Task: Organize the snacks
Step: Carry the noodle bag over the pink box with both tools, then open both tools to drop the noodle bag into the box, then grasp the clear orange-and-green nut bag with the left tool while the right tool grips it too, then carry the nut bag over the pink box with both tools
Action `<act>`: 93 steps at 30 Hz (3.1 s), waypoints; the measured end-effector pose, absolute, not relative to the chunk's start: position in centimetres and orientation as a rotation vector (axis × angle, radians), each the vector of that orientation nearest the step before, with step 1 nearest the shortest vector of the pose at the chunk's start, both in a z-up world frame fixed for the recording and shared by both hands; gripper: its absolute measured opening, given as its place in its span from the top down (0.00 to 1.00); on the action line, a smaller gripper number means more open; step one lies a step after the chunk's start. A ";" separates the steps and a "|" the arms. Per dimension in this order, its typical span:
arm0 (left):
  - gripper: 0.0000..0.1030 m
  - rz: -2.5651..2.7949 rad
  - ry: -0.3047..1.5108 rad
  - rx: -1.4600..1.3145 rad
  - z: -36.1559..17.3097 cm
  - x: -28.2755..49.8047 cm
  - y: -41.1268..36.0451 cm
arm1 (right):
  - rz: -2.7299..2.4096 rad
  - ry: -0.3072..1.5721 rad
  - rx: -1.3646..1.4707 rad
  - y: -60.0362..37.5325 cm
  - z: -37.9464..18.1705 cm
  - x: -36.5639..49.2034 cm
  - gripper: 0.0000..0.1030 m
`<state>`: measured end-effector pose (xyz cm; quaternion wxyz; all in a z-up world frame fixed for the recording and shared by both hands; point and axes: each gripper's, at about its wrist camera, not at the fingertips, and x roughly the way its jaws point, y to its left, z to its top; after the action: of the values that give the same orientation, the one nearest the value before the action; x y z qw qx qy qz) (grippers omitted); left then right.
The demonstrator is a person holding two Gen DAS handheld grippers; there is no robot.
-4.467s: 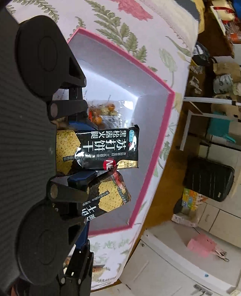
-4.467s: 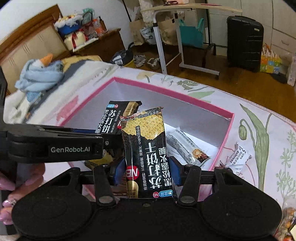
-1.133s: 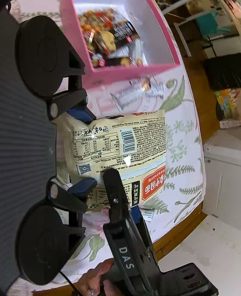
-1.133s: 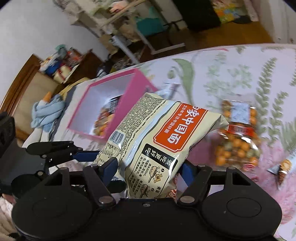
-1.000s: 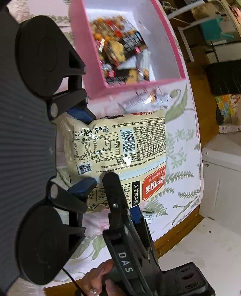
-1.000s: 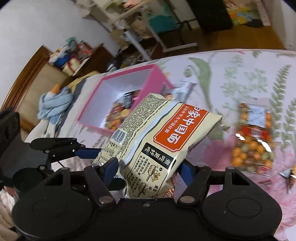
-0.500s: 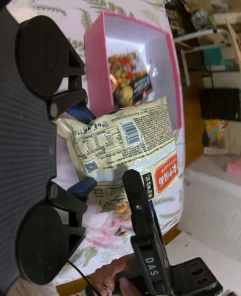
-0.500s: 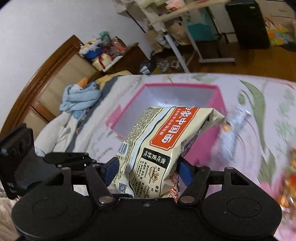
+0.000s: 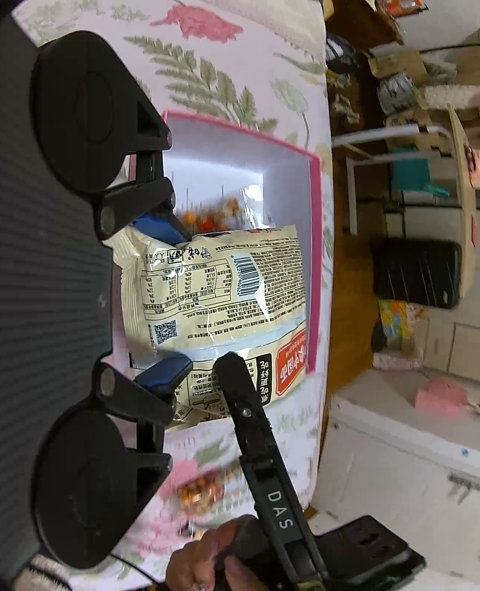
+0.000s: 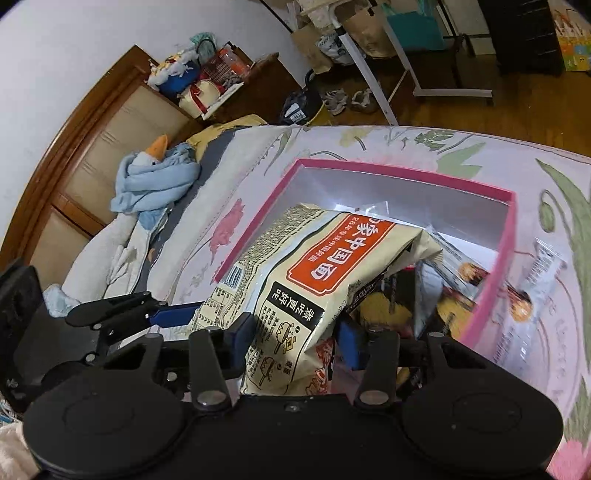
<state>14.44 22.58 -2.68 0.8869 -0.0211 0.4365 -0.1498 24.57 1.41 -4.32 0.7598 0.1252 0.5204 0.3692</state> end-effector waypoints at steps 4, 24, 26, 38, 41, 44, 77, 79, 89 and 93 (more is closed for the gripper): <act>0.36 -0.258 0.908 0.004 -3.5 16.2 23.5 | 0.804 1.120 0.261 3.6 -5.4 26.1 0.47; 0.36 -0.007 0.921 0.202 -7.3 19.1 22.8 | 0.717 1.116 0.233 2.2 -7.2 26.8 0.29; 0.36 -0.022 0.933 0.159 -7.1 18.8 23.1 | 0.702 1.081 0.249 -0.3 -6.0 25.4 0.29; 0.36 -0.172 0.853 0.110 -2.4 15.9 17.8 | 0.429 0.915 0.126 -14.9 -1.8 19.0 0.29; 0.36 -0.244 0.848 0.106 -1.7 15.4 15.2 | 0.359 0.912 0.132 -18.0 -2.2 17.7 0.29; 0.36 -0.306 0.851 0.090 -1.6 15.1 12.5 | 0.301 0.912 0.151 -20.3 -3.1 16.3 0.29; 0.38 -0.649 1.156 -0.165 -15.9 20.7 -9.0 | 0.172 0.935 0.003 -22.9 -16.1 14.0 0.01; 0.49 -0.669 1.146 -0.164 -15.6 20.4 -9.2 | 0.154 0.922 0.005 -22.7 -15.9 13.7 0.05; 0.57 -0.698 1.159 -0.063 -12.9 17.1 -9.2 | 0.182 0.932 0.024 -20.6 -13.8 11.2 0.08; 0.57 -0.689 1.159 -0.057 -11.5 15.4 -7.9 | 0.206 0.926 0.021 -19.4 -12.5 9.7 0.08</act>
<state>15.42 -7.91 -11.52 0.7809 -0.0263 0.5365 -0.3188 9.70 -19.44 -12.51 0.8895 0.0101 0.4460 0.0991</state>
